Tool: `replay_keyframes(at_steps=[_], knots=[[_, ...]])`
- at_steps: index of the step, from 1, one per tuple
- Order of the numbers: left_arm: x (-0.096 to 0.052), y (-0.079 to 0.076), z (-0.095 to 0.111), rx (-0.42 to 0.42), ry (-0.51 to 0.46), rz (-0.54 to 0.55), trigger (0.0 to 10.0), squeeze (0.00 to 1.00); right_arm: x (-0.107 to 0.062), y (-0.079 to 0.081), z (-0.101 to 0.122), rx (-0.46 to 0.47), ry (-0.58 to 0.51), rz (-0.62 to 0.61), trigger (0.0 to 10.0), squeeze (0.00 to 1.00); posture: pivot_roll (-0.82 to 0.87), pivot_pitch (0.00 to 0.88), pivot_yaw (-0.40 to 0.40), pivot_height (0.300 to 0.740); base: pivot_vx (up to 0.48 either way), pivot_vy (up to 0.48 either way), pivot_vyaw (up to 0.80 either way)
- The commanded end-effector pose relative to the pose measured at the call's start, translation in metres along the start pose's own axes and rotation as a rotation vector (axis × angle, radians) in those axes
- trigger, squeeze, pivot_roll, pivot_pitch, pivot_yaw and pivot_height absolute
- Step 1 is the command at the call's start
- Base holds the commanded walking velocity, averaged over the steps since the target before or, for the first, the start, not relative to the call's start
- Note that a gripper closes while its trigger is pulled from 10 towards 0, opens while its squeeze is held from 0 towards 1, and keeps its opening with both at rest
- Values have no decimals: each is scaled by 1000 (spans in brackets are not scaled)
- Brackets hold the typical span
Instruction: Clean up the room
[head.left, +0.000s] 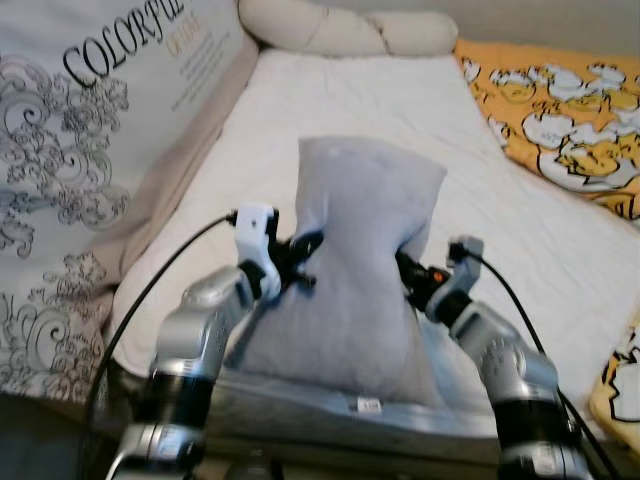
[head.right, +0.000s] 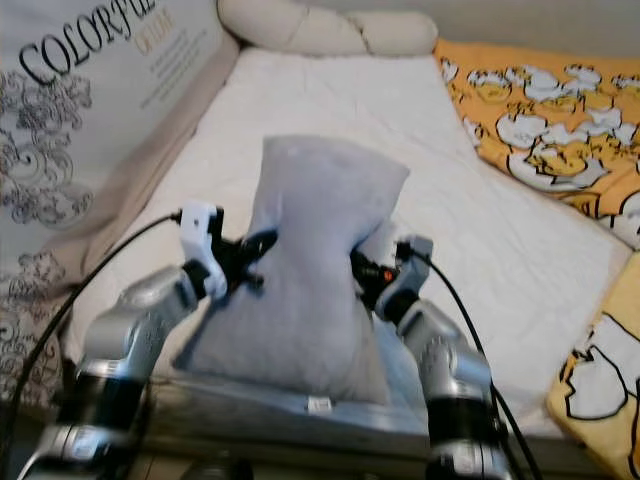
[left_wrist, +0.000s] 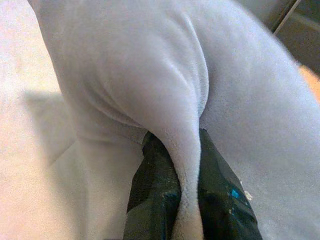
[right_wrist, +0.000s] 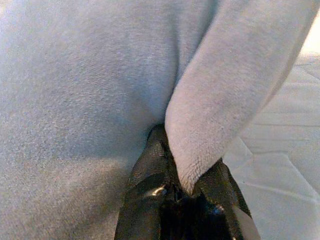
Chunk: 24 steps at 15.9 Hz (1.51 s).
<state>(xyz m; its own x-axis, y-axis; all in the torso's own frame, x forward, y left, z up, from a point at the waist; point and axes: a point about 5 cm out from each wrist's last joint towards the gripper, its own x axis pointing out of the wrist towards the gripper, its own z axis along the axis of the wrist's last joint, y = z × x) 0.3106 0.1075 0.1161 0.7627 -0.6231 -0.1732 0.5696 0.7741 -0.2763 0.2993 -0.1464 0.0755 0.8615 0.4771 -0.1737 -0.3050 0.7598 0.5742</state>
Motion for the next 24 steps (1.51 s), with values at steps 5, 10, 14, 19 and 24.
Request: replay_keyframes(at_steps=[5, 10, 14, 19, 24], knots=[[1, -17, 4, 97, -10, 10, 0, 0, 6, 23, 6, -2, -51, 42, 0, 0, 15, 0, 22, 740, 0, 0, 0], [4, -20, 11, 291, -30, 120, 10000, 0, -3, 20, 10, -62, -107, -59, 10000, 0, -6, 0, 35, 740, 0, 0, 0], [5, -14, 14, 327, -39, 176, 10000, 0, -4, 18, 6, -32, -109, -114, 10000, 0, -7, 0, 39, 740, 0, 274, -498], [3, -6, 16, 356, -39, 245, 10000, 0, -3, 17, 1, 0, -117, -143, 10000, 0, -1, 0, 36, 740, 0, 478, 0], [6, -7, 18, 374, -44, 248, 10000, 0, -2, 14, -2, -1, -107, -172, 10000, 0, -1, 0, 31, 740, 0, 480, 0]])
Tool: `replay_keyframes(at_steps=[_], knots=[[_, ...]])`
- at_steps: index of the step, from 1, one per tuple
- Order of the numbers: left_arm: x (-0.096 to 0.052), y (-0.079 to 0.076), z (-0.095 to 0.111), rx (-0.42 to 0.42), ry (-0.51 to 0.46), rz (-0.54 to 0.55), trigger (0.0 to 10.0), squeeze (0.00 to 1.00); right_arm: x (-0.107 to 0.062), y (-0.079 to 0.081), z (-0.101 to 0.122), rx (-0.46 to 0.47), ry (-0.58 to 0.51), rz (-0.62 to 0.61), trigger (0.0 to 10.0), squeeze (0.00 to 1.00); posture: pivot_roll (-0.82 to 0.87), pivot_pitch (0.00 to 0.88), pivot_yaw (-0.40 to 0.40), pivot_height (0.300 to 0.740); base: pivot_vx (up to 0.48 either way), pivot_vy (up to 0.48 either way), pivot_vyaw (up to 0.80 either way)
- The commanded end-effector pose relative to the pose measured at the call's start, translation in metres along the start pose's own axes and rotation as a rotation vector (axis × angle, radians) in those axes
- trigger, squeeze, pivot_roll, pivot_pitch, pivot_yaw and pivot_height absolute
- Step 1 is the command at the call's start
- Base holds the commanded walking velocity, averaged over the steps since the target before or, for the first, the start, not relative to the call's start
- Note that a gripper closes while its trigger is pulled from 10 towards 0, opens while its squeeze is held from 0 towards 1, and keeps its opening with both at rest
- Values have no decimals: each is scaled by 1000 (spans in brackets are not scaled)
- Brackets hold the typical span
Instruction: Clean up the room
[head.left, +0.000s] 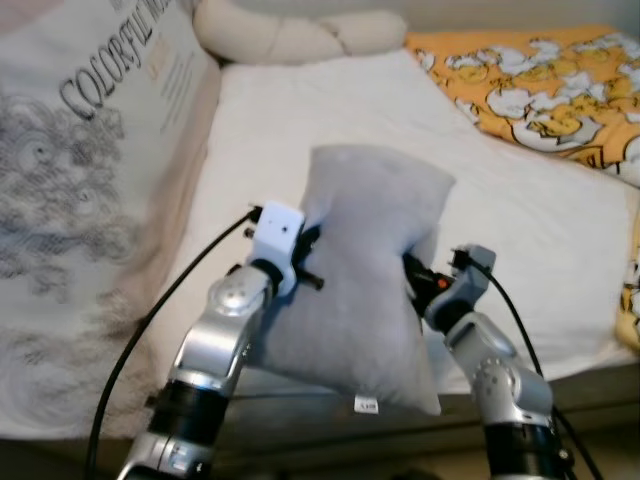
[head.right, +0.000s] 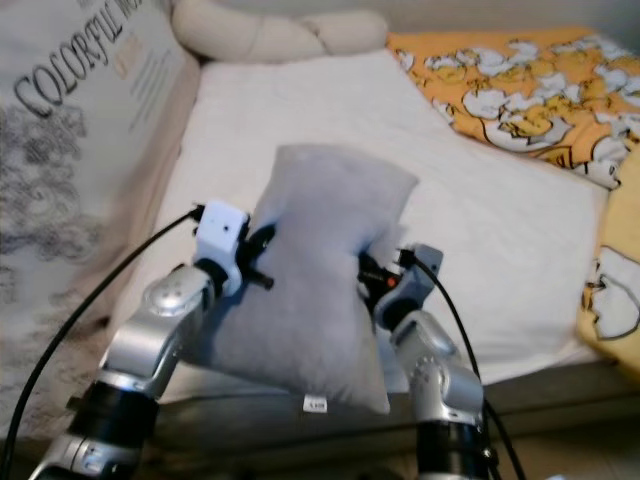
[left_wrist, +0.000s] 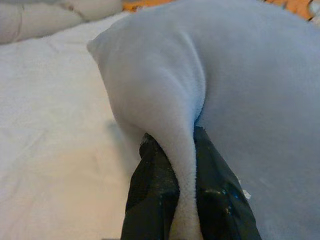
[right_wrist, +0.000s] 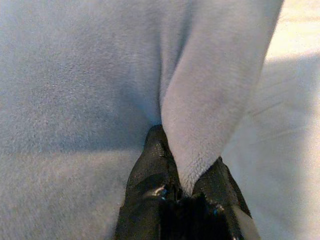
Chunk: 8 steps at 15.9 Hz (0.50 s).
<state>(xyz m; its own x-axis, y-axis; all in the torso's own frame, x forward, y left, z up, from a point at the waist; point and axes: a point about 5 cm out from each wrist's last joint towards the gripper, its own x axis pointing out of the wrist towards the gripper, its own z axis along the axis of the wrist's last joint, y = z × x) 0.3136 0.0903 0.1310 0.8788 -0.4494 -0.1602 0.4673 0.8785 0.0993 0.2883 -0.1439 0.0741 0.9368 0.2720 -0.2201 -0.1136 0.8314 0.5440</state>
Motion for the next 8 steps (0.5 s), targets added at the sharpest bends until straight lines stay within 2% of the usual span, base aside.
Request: replay_keyframes(at_steps=[1, 5, 8], knots=[[-3, 9, 1, 27, -2, 42, 10000, 0, 4, 10, 4, -6, -20, 29, 10000, 0, -1, 0, 31, 740, 0, 480, 0], [-4, 9, 1, 8, -8, 75, 10000, 0, 4, 5, 6, 30, -27, 2, 10000, 0, -3, 0, 35, 740, 0, 0, 0], [-3, 7, -2, 23, -5, 91, 10000, 0, 2, 2, 5, 2, -15, -15, 10000, 0, -7, 0, 35, 740, 0, 0, 0]])
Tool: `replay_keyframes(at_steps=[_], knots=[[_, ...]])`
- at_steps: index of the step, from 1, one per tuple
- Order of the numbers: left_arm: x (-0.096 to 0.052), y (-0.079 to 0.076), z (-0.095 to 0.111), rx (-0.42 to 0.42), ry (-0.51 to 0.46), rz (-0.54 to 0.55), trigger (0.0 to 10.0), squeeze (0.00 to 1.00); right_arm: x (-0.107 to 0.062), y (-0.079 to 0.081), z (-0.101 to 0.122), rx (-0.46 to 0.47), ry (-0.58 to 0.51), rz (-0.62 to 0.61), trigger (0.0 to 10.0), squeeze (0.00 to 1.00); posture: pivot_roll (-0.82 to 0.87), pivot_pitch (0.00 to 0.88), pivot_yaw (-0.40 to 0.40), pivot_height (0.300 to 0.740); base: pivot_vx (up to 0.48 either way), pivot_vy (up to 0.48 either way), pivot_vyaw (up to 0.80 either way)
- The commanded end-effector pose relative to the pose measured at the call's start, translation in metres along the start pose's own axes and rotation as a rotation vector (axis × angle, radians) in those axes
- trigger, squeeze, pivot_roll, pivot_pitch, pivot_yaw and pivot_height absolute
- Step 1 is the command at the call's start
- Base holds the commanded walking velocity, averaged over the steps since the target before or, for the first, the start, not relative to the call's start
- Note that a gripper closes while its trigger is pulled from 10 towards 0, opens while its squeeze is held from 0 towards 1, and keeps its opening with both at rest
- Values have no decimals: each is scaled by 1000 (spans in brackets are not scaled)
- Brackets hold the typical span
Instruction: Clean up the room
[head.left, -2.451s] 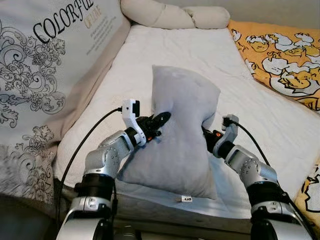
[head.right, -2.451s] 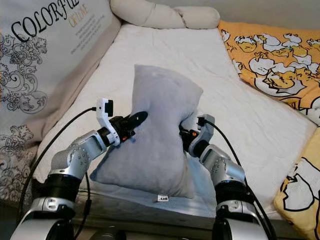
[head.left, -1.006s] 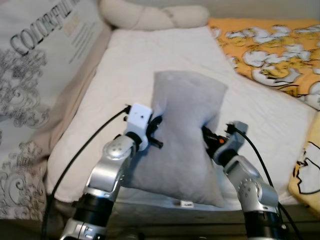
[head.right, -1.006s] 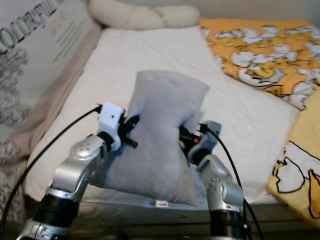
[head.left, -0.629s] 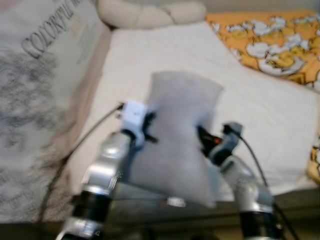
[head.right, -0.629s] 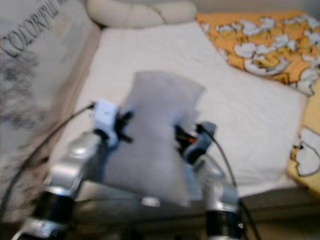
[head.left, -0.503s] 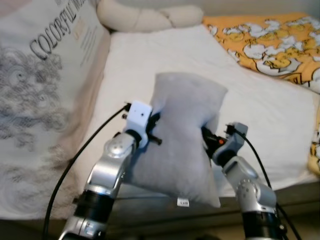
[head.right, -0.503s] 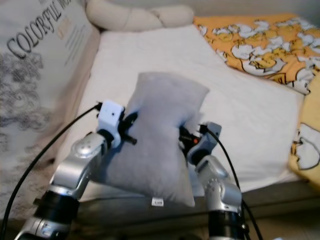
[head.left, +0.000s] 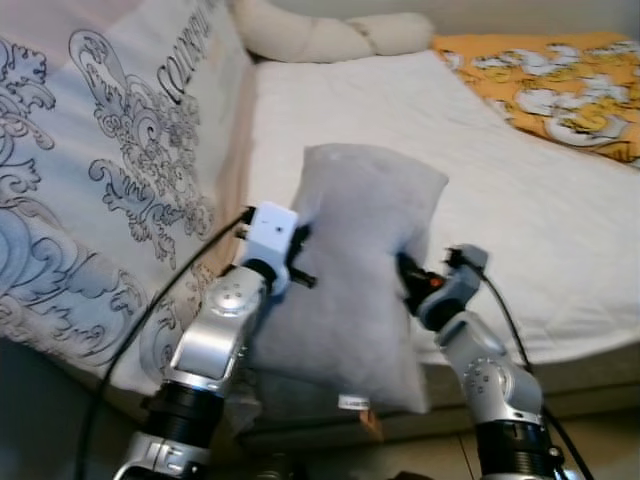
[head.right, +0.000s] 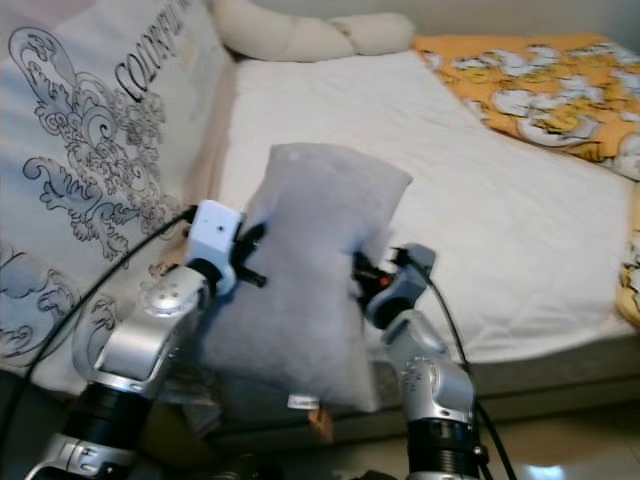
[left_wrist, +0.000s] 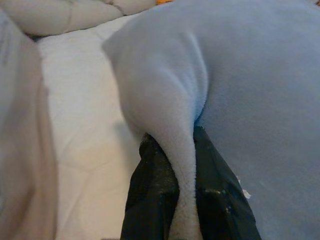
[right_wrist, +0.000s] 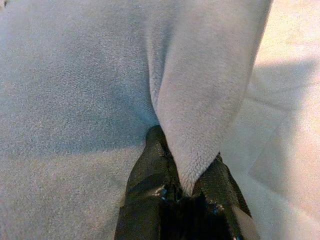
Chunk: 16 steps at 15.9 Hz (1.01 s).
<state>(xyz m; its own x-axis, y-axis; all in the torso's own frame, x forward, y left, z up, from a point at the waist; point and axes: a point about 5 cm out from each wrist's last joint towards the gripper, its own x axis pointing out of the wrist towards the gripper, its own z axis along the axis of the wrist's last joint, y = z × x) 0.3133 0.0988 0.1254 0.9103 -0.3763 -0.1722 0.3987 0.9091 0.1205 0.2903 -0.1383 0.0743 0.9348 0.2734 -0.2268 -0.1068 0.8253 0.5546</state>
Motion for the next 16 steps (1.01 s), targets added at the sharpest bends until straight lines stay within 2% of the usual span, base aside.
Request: replay_keyframes(at_steps=[1, 4, 10, 14, 16], knots=[[0, 0, 5, 10, -28, 14, 10000, 0, -1, -3, 6, -13, -20, -13, 10000, 0, -11, 0, 38, 740, 0, 0, 0], [1, -1, 4, 0, -30, 13, 10000, 0, -3, -3, 8, -43, -24, -5, 10000, 0, -19, 0, 48, 740, 0, 0, 0], [3, 2, 6, 1, -33, 24, 10000, 0, -5, -11, 13, -42, -35, -41, 10000, 0, -13, 0, 49, 740, 0, 0, 0], [3, 2, 3, -11, -27, 35, 10000, 0, 1, -11, 11, -58, -13, -37, 10000, 0, 19, 0, 20, 740, 269, 0, 0], [3, 10, 2, -30, -20, 78, 10000, 0, 8, -7, 15, -71, -10, -27, 10000, 0, 33, 0, -5, 740, 307, 0, 0]])
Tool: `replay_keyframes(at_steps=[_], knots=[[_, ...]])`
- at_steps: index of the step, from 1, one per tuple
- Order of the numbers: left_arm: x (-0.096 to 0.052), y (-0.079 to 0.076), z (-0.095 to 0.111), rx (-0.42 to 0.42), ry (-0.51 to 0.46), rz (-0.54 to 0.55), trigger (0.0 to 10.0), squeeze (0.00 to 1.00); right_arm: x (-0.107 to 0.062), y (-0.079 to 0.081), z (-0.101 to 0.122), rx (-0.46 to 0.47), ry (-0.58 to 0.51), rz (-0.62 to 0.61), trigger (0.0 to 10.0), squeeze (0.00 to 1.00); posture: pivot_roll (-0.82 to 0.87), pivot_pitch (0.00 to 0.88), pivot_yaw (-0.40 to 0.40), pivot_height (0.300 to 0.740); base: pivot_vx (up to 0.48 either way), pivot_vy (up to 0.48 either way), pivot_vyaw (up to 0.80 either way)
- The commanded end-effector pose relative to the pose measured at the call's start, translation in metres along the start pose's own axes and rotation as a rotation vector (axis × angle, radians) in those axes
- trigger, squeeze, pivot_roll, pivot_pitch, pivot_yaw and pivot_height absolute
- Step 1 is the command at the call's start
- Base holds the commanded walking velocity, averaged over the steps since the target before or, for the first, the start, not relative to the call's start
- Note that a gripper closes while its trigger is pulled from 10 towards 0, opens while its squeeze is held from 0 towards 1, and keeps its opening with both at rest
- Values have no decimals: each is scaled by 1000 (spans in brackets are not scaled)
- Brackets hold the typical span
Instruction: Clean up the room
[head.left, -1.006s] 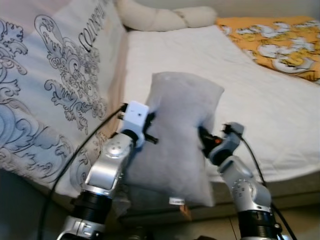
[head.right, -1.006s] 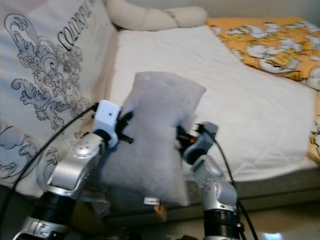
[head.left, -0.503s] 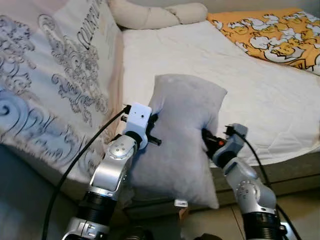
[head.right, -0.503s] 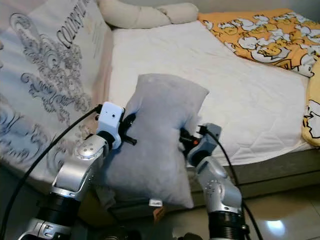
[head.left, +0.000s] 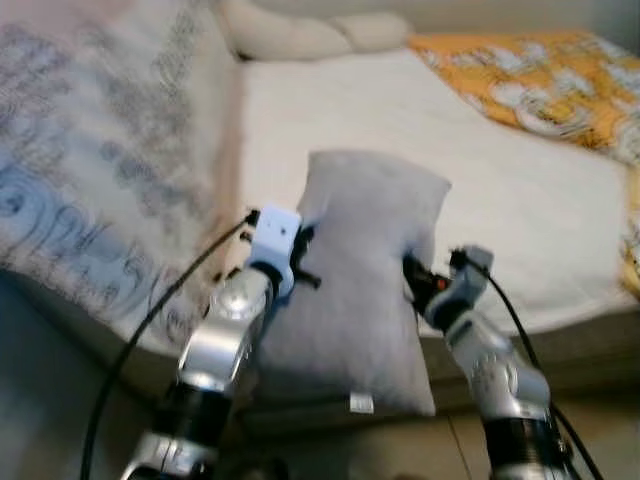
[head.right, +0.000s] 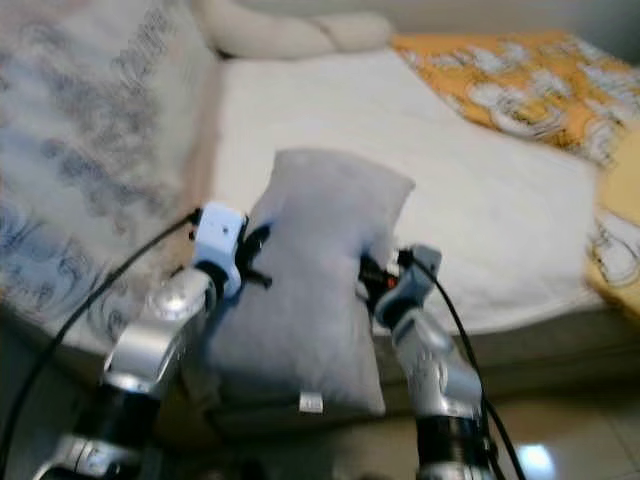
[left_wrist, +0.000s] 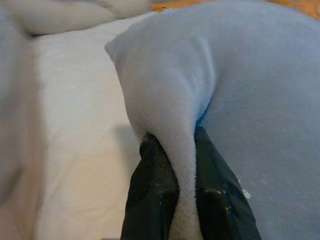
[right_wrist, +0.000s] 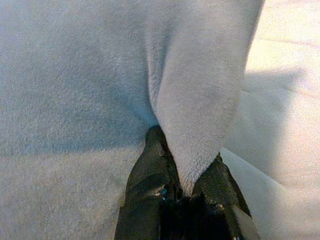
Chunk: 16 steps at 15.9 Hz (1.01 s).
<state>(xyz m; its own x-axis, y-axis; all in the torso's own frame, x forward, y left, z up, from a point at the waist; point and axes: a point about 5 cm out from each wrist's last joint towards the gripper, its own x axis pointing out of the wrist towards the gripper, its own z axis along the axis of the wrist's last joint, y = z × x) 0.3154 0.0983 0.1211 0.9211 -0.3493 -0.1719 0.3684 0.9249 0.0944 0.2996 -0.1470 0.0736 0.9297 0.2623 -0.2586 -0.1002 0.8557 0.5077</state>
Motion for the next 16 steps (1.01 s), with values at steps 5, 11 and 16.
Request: replay_keyframes(at_steps=[5, 11, 16], knots=[[9, 13, 16, -1, -49, 59, 10000, 0, 7, 1, 17, -49, -48, -5, 10000, 0, 14, 0, -6, 740, 322, 0, 0], [11, 18, 17, 0, -51, 87, 10000, 0, 14, -1, 22, -59, -49, -2, 10000, 0, 33, 0, -14, 740, 325, 0, 0], [9, 21, 16, 4, -49, 98, 10000, 0, 17, 6, 15, -125, -13, 39, 10000, 0, 40, 0, -10, 740, 325, 0, 480]])
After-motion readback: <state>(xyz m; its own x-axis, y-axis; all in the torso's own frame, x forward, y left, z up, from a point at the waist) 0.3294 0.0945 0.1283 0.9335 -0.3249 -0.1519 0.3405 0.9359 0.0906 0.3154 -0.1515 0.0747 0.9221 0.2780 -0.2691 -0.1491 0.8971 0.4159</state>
